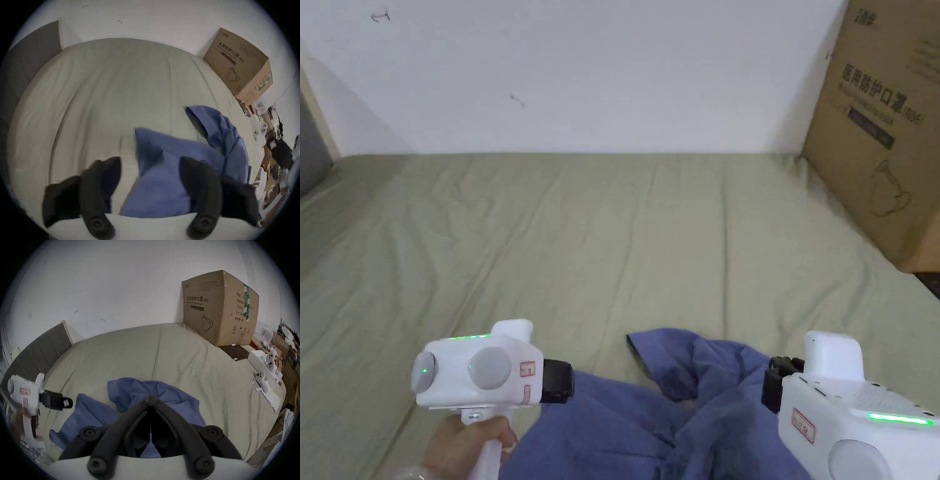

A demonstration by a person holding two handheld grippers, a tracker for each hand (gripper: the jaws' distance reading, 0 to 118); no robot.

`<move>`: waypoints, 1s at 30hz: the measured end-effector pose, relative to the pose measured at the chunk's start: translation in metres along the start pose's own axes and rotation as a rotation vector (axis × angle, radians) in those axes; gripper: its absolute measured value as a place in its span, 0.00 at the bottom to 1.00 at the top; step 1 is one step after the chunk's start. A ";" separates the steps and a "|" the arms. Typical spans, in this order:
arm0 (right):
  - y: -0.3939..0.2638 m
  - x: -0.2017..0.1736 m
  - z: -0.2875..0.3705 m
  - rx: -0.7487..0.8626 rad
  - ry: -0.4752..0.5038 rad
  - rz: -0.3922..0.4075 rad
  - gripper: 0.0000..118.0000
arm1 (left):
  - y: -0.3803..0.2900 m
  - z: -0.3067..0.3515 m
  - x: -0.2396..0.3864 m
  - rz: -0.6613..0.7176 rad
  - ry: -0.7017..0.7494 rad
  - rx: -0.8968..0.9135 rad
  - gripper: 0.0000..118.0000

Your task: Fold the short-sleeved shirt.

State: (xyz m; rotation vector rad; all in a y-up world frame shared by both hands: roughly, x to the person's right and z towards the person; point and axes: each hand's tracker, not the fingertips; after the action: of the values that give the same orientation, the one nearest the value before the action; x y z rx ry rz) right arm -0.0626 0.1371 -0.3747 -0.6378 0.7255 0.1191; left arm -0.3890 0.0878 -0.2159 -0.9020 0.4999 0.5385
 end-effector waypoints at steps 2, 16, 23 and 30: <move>0.001 0.005 -0.009 -0.008 -0.007 0.002 0.00 | 0.015 -0.019 0.000 0.025 0.037 0.016 0.78; 0.014 0.033 -0.063 -0.115 0.004 0.011 0.01 | 0.016 -0.047 0.002 -0.051 0.124 -0.028 0.02; 0.071 0.028 -0.135 -0.254 0.066 0.161 0.72 | 0.020 -0.016 0.006 -0.078 0.103 0.037 0.02; 0.038 0.037 -0.227 -0.567 -0.003 0.238 0.44 | 0.026 -0.007 0.003 -0.065 0.049 0.060 0.02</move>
State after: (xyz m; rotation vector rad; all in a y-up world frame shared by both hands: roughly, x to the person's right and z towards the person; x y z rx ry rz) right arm -0.1785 0.0315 -0.5468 -1.0870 0.7670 0.5590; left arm -0.4044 0.0953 -0.2366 -0.8728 0.5266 0.4405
